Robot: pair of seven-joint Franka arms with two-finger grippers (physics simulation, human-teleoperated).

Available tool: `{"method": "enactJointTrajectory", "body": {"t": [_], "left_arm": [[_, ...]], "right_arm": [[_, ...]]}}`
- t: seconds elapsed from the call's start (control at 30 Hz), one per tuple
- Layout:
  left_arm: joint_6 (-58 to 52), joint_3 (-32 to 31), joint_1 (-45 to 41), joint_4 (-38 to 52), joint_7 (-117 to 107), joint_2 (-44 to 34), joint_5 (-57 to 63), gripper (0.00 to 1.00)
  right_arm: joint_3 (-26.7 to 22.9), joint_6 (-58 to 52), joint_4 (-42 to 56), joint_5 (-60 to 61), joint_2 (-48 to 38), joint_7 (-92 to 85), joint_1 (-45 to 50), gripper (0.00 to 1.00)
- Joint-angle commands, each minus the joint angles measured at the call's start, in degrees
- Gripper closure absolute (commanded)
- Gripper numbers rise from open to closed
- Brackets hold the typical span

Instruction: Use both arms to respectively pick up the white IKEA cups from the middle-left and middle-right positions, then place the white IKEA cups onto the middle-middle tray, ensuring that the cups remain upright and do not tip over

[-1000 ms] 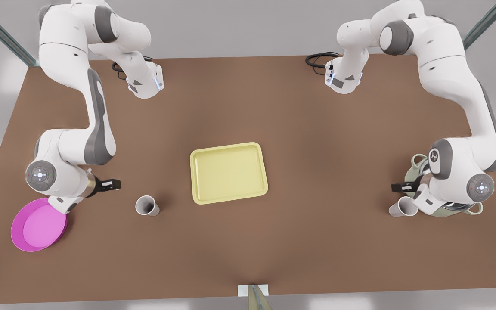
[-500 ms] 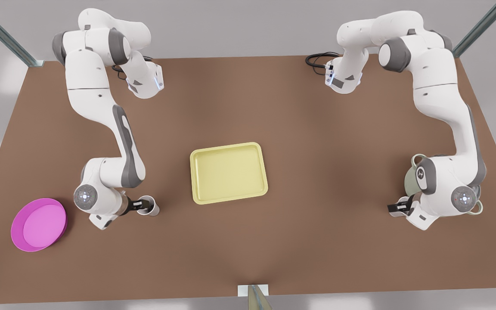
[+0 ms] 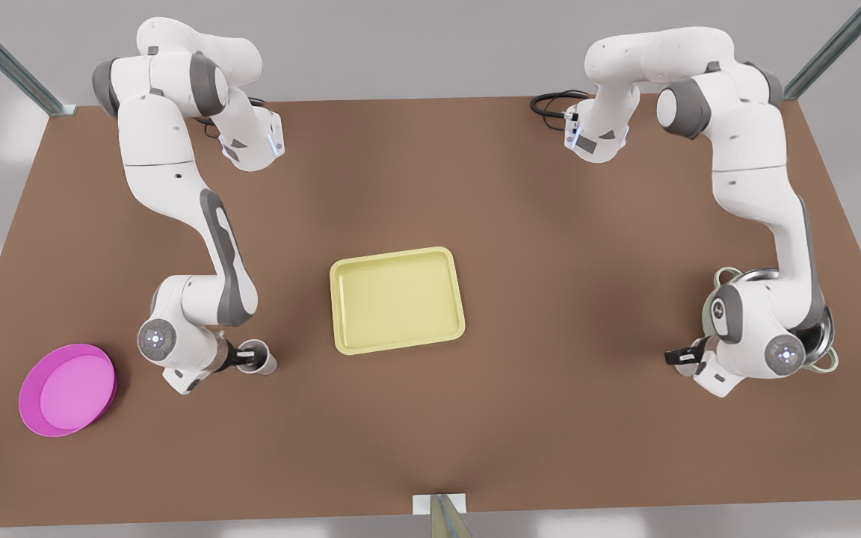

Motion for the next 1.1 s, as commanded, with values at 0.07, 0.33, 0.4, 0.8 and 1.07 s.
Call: {"method": "enactJointTrajectory", "body": {"t": [0.07, 0.33, 0.4, 0.8, 1.07], "left_arm": [[0.19, -0.04, 0.02, 0.03, -0.50, 0.10, -0.03, 0.38], [0.63, -0.39, -0.15, 0.20, -0.23, -2.09, 0.32, 0.72], [2.48, -0.56, -0.33, 0.29, -0.50, -2.09, 0.23, 0.79], [-11.32, -11.72, -30.38, 7.15, -57.79, -6.49, 0.14, 0.79], [3.18, -11.46, -41.20, 10.84, -69.84, 1.86, 3.75, 0.79]], "right_arm": [[0.00, -0.08, 0.70, -1.59, -0.10, 1.06, 0.38, 0.79], [0.08, -7.55, 1.40, -0.98, -6.16, 15.12, 10.58, 0.79], [0.08, -7.11, 1.66, 0.17, -6.16, 15.56, 12.25, 0.79], [0.08, -4.65, -0.18, 0.87, -6.78, 15.56, 14.18, 0.79], [0.08, 0.53, -4.40, 0.87, -7.48, 15.91, 15.06, 0.79]]}}
